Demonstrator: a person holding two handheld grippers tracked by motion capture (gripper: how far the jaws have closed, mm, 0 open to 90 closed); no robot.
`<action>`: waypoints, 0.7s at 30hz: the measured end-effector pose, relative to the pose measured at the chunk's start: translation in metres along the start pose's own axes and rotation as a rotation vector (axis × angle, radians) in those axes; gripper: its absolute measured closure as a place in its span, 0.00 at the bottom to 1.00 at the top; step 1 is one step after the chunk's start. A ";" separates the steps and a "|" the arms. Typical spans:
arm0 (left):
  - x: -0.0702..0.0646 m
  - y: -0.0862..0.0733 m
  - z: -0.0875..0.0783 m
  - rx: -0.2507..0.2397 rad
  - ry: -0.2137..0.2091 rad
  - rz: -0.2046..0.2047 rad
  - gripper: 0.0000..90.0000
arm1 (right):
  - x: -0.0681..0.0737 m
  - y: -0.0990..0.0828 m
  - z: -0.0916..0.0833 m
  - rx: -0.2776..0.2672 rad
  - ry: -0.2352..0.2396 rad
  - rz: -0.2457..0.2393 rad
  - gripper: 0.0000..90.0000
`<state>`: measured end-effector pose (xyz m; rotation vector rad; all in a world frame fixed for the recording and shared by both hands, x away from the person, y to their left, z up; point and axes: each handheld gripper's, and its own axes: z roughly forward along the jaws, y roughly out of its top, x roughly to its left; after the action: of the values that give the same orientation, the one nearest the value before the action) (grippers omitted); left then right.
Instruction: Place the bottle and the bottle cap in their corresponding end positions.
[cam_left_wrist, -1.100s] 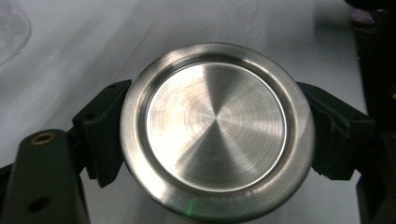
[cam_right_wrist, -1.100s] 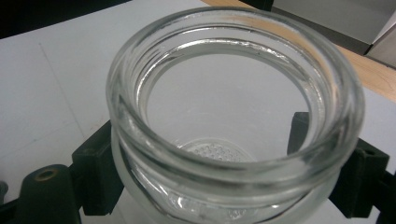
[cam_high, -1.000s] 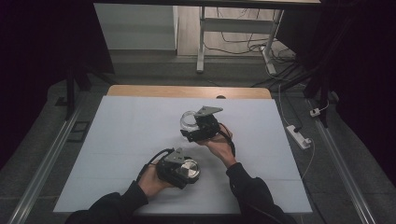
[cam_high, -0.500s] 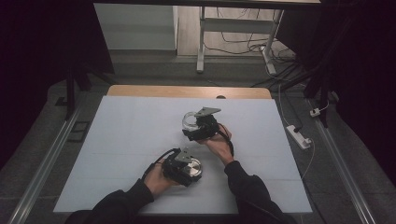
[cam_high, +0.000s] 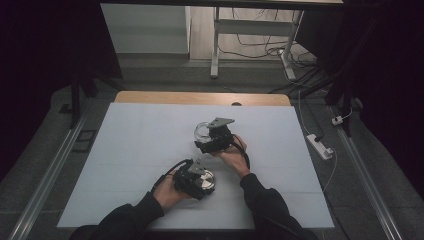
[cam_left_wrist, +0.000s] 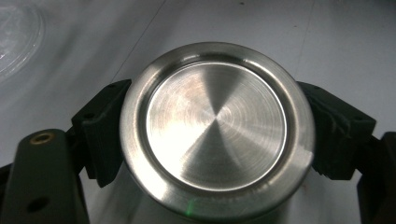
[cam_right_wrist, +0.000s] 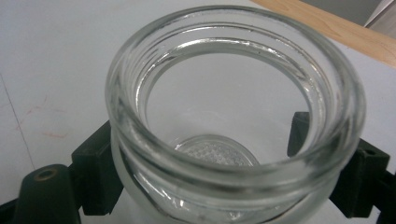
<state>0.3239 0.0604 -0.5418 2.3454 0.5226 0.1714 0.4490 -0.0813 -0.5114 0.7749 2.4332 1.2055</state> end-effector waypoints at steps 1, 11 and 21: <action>0.000 0.000 0.000 0.000 0.000 0.001 0.20 | 0.000 0.000 0.000 0.002 0.001 -0.001 0.16; 0.001 -0.001 -0.001 -0.001 -0.010 0.000 0.18 | -0.001 0.000 0.000 0.022 0.018 0.035 0.11; 0.003 -0.003 -0.003 -0.009 -0.024 -0.029 0.08 | -0.003 0.002 -0.003 0.050 0.025 0.060 0.04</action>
<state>0.3245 0.0655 -0.5421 2.3265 0.5428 0.1312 0.4509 -0.0842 -0.5082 0.8584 2.4847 1.1872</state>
